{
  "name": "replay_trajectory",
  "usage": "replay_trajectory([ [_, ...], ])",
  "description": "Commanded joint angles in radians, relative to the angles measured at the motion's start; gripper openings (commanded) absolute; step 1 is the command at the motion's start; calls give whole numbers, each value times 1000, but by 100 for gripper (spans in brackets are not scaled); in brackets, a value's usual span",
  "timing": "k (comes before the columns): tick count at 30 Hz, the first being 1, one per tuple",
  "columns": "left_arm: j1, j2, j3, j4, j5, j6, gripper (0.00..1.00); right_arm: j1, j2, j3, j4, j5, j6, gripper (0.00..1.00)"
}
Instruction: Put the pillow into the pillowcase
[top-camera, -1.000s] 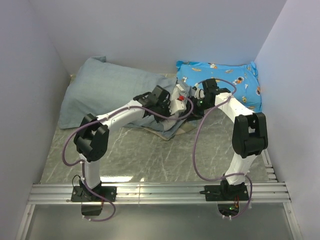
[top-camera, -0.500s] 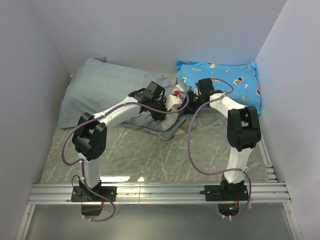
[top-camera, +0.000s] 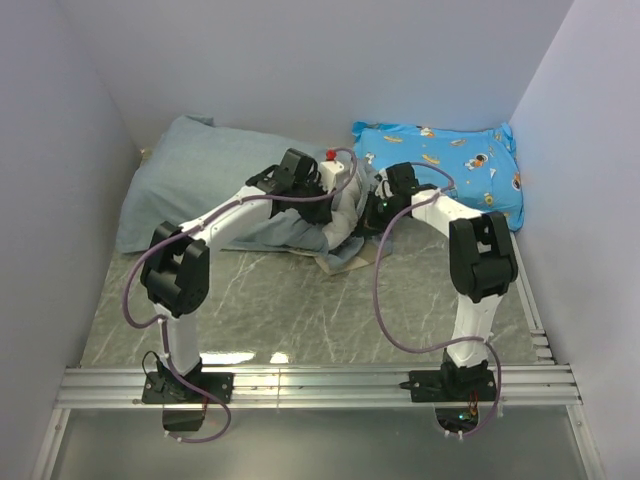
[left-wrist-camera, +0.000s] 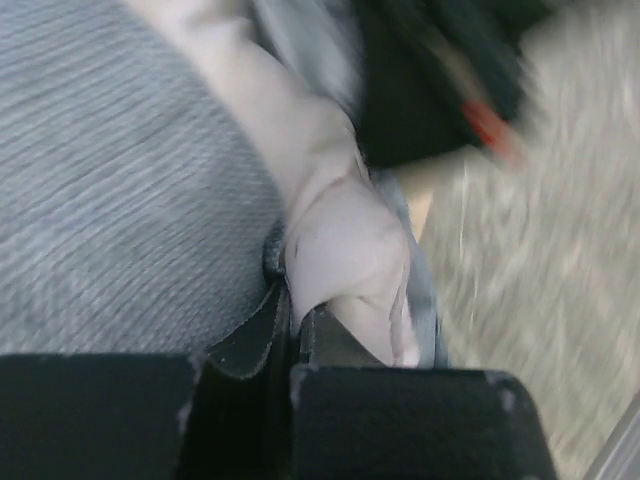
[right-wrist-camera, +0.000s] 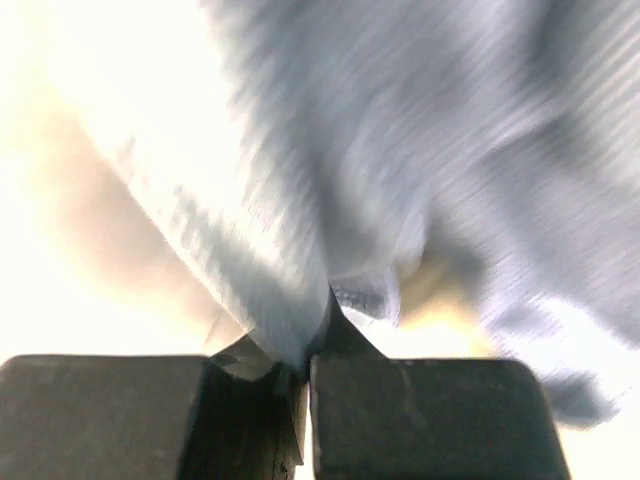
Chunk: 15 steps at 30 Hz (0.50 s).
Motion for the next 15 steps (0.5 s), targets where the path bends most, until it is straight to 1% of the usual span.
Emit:
replay_trajectory([
  [1, -2, 40, 36, 267, -173, -273, 0, 3, -157, 1, -103, -262, -166, 0],
  [2, -22, 61, 51, 267, -242, -288, 0, 3, -186, 15, -172, -339, -193, 0],
  [3, -31, 84, 80, 266, -272, -308, 0, 3, -197, 28, -209, -390, -244, 0],
  [5, -48, 142, 85, 289, -324, -325, 0, -5, -217, 77, -298, -489, -273, 0],
  [6, -59, 161, 91, 290, -367, -346, 0, -8, -226, 90, -312, -579, -280, 0],
  [7, -60, 199, 99, 286, -378, -360, 0, -11, -234, 102, -319, -633, -270, 0],
  [8, -57, 216, 111, 281, -382, -383, 0, -14, -246, 102, -303, -668, -248, 0],
  [9, -54, 230, 114, 280, -382, -415, 0, -16, -260, 99, -289, -747, -199, 0],
  [10, -51, 251, 111, 284, -350, -434, 0, -17, -266, 85, -266, -773, -165, 0],
  [11, -44, 256, 107, 286, -317, -452, 0, -22, -275, 75, -205, -783, -128, 0],
  [12, -22, 247, 69, 304, -265, -483, 0, -37, -292, 59, -164, -794, -55, 0],
  [13, -10, 233, 40, 336, -129, -489, 0, -49, -300, 29, -83, -785, -21, 0],
  [14, 13, 213, -18, 350, -76, -492, 12, -62, -306, 15, -48, -776, 13, 0],
  [15, 24, 154, -58, 376, -1, -486, 21, -88, -305, -5, -21, -771, 56, 0],
])
